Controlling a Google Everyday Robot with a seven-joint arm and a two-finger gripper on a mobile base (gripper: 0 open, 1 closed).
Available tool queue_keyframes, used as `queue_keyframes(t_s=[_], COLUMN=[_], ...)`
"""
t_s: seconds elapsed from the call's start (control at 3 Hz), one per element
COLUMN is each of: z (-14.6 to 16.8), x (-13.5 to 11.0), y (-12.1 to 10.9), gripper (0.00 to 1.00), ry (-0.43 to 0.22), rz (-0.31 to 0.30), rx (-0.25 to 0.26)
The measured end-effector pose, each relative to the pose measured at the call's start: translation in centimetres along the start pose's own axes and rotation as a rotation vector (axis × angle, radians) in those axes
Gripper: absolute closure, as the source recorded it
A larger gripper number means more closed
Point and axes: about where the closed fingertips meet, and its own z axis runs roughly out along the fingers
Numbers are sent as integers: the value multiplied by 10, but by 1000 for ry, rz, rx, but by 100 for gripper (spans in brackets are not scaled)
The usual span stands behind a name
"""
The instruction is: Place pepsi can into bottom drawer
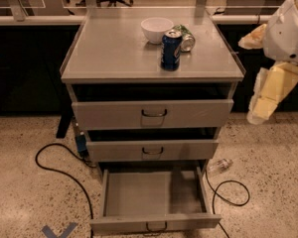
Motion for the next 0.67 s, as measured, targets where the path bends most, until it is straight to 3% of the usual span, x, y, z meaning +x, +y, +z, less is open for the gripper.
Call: queue_keyframes(t_s=[0.33,0.67], z=[29,66], x=[-28,-42], y=[-25,-58], gripper=[0,0], ry=[-140,-256], rz=[-103,-106], rx=[-55,-69])
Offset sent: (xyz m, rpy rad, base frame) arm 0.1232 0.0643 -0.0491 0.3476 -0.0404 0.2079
